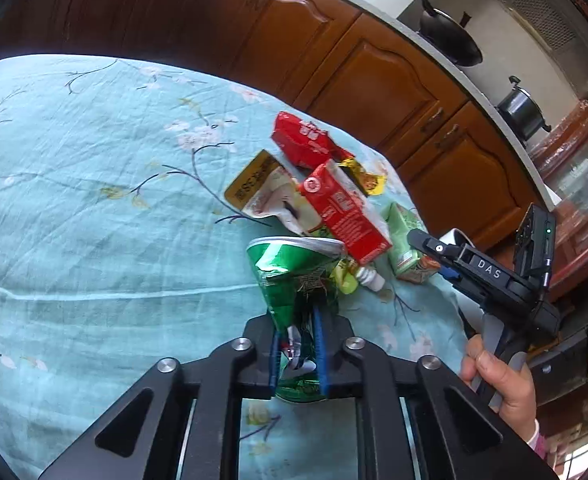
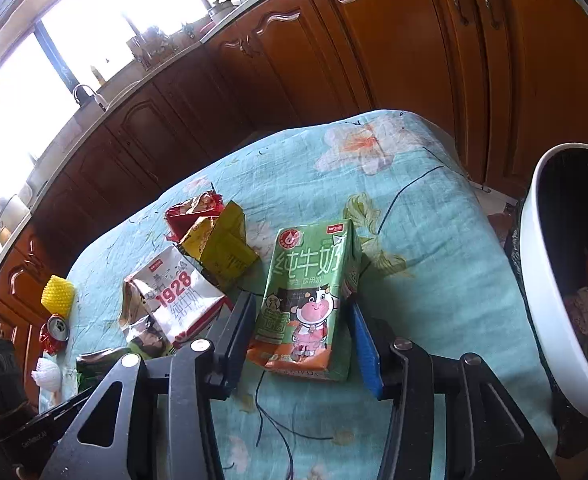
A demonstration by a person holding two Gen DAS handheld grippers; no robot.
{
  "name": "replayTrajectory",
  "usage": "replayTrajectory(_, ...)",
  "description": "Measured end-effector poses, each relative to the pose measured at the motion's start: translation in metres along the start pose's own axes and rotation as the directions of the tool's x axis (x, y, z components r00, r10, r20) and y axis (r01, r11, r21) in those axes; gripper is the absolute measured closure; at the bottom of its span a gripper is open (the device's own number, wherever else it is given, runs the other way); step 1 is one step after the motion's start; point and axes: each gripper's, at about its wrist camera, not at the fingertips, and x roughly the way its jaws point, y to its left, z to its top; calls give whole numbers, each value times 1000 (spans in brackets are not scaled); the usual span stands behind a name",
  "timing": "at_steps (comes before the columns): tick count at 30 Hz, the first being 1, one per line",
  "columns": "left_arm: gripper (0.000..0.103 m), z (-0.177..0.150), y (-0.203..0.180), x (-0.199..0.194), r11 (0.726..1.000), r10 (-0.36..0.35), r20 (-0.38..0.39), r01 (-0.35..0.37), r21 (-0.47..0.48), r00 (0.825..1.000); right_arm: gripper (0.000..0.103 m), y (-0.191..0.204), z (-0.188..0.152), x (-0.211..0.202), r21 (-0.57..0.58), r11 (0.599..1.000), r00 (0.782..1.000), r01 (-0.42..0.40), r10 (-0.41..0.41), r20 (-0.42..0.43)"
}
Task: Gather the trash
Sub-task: 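Carry the can and carton over the bin and open both tools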
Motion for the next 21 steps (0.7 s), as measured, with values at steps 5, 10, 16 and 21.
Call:
replayTrajectory(5,93,-2,-27,-5,996,4,29,-6,84,1000,56,-8,-9,-30,4,1000,999,-29,29,41)
replayTrajectory(10,93,-6,-49,-7,990,-13,28,9,142,1000,56,-17,-18,-59,7,998,996,-55,54,74)
replayTrajectory(16,93,-10,-76,5,979,-27,0,26,200,1000,56,-30,-28,-85,21,997,992,-68,66,104)
replayTrajectory(21,93,-12,-101,17,969,-42,-20,45,243,999,56,-45,-34,-103,41,997,990,-67,61,130)
